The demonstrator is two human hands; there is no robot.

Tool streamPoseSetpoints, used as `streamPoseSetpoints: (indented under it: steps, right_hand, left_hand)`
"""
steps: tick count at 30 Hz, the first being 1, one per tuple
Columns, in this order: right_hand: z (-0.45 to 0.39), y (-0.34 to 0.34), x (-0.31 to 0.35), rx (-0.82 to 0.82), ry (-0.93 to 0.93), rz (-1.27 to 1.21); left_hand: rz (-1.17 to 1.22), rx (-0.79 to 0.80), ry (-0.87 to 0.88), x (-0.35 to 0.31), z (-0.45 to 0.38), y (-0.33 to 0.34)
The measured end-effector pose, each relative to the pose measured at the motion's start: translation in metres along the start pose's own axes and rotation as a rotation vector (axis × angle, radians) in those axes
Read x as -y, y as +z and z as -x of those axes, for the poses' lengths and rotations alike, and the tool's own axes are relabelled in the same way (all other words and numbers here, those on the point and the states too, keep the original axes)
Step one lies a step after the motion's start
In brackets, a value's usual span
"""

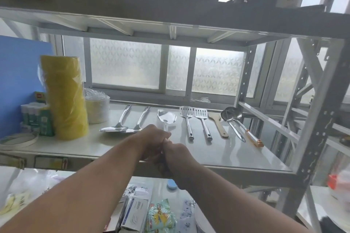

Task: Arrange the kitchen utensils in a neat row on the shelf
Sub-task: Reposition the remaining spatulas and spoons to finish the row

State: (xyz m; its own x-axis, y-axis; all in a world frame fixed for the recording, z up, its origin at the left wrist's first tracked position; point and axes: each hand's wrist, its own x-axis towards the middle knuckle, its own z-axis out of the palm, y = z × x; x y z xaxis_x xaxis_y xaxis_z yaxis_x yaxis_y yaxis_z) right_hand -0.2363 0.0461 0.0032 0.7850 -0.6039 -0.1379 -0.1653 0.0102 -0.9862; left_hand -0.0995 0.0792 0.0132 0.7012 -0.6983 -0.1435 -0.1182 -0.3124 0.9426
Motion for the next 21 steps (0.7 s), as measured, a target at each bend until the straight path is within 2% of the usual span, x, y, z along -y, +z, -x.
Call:
streamPoseSetpoints:
  steps: [5, 9, 11, 13, 15, 17, 21]
  right_hand:
    - [-0.005, -0.002, 0.004, -0.074, 0.112, -0.104]
    - [-0.007, -0.007, 0.005, -0.069, 0.056, 0.051]
    - [-0.011, -0.011, 0.004, -0.09, -0.058, 0.295]
    - [-0.014, -0.016, 0.001, -0.165, -0.235, 0.685]
    - [-0.015, -0.018, -0.006, -0.226, -0.383, 0.971]
    - [-0.016, -0.023, -0.013, -0.248, -0.502, 1.109]
    - [-0.022, -0.035, -0.025, -0.189, -0.796, 1.201]
  left_hand:
    - [-0.331, -0.084, 0.113, -0.005, -0.006, 0.0]
    - [-0.43, -0.062, 0.22, -0.002, -0.008, -0.004]
    - [-0.482, -0.054, 0.277, 0.003, -0.01, -0.006]
    - [-0.542, -0.051, 0.301, 0.013, -0.017, -0.008]
    - [-0.604, -0.044, 0.305, 0.025, -0.025, -0.01]
    - [-0.628, -0.008, 0.327, 0.031, -0.031, -0.012]
    - [-0.76, 0.017, 0.329, 0.023, -0.025, -0.012]
